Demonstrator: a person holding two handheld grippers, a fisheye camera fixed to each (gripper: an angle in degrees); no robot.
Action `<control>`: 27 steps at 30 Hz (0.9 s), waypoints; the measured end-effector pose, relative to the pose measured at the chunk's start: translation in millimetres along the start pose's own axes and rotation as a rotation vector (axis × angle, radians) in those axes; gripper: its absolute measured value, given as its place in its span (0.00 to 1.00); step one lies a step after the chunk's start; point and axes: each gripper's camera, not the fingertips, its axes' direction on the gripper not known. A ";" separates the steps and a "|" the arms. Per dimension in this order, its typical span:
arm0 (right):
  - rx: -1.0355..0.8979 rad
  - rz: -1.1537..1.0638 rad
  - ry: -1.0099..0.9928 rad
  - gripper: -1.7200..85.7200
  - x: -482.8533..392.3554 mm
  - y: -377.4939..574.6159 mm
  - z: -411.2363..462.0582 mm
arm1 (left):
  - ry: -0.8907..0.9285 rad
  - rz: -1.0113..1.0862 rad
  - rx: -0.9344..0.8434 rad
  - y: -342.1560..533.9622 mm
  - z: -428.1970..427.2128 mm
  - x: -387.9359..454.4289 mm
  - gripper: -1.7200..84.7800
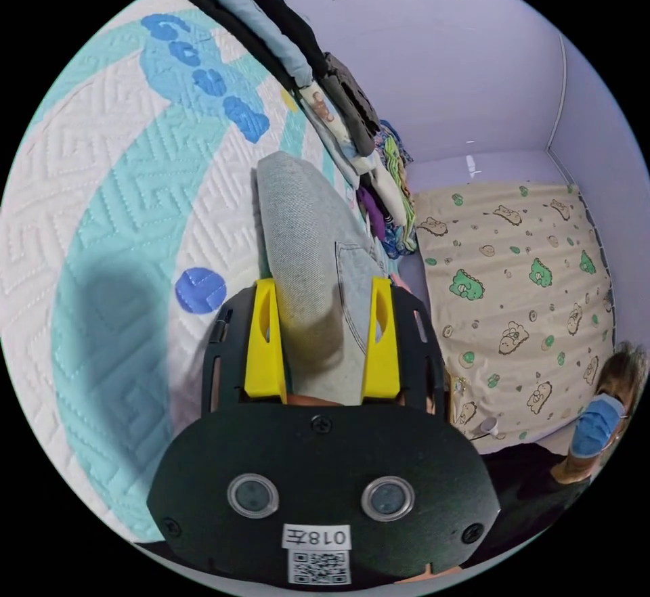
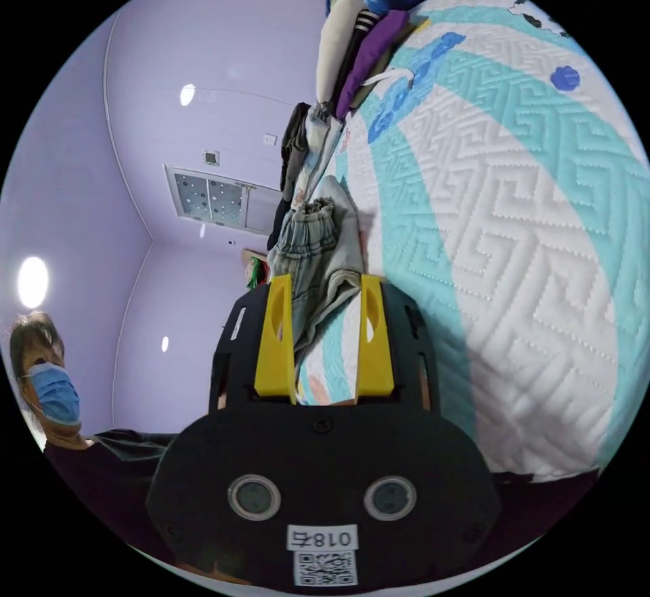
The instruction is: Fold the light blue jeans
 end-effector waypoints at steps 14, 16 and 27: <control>0.045 0.023 0.067 0.18 -11.7 29.0 114.0 | -0.044 -0.017 -0.001 33.4 -14.0 -56.5 0.10; 0.070 -0.055 0.144 0.16 -28.1 38.7 120.0 | -0.086 0.048 0.012 46.0 -22.9 -40.7 0.09; -0.002 -0.474 0.188 0.13 -121.6 95.9 188.9 | -0.248 0.293 0.171 170.8 -141.2 27.1 0.08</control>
